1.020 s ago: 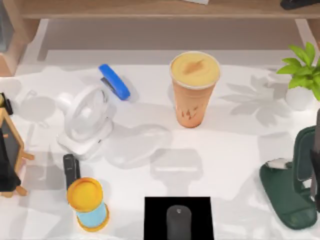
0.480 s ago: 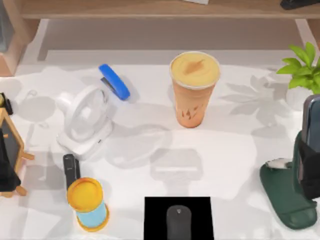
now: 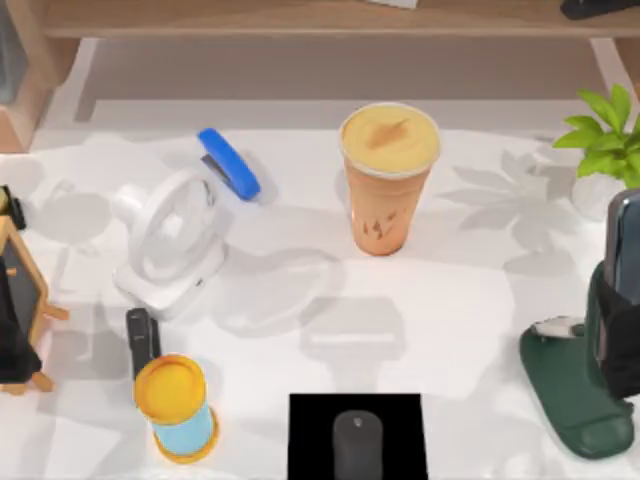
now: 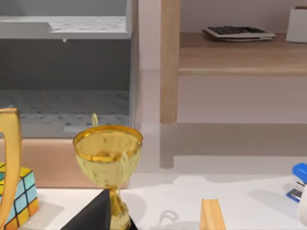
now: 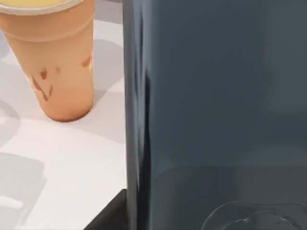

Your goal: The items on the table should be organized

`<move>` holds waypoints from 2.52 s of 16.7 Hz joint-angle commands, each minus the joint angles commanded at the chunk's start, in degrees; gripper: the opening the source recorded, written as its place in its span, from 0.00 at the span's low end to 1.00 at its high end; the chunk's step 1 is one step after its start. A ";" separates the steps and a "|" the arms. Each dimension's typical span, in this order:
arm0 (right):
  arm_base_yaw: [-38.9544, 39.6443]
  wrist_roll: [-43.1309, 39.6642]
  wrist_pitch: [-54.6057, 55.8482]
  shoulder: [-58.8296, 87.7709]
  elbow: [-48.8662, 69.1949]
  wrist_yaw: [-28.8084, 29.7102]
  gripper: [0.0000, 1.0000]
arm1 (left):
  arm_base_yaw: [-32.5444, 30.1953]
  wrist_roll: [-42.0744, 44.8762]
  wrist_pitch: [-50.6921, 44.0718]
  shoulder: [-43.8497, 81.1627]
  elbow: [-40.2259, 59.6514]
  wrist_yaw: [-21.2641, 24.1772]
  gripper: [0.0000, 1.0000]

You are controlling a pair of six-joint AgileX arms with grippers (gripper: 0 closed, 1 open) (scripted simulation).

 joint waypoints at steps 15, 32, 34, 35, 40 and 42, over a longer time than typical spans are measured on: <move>0.00 0.00 0.00 0.00 0.00 0.00 1.00 | 0.00 0.00 0.00 0.00 0.00 0.00 1.00; 10.68 5.63 -9.66 -7.34 0.11 9.37 1.00 | 0.00 0.00 0.00 0.00 0.00 0.00 1.00; 8.80 4.74 -7.98 -8.50 0.60 7.85 1.00 | 0.00 0.00 0.00 0.00 0.00 0.00 1.00; 6.97 3.95 -6.47 -9.62 0.83 6.40 1.00 | 0.00 0.00 0.00 0.00 0.00 0.00 1.00; -7.22 -1.39 4.49 -18.06 -1.02 -4.57 1.00 | 0.00 0.00 0.00 0.00 0.00 0.00 1.00; -13.98 -3.67 9.17 -21.74 -3.45 -9.19 1.00 | 0.00 0.00 0.00 0.00 0.00 0.00 1.00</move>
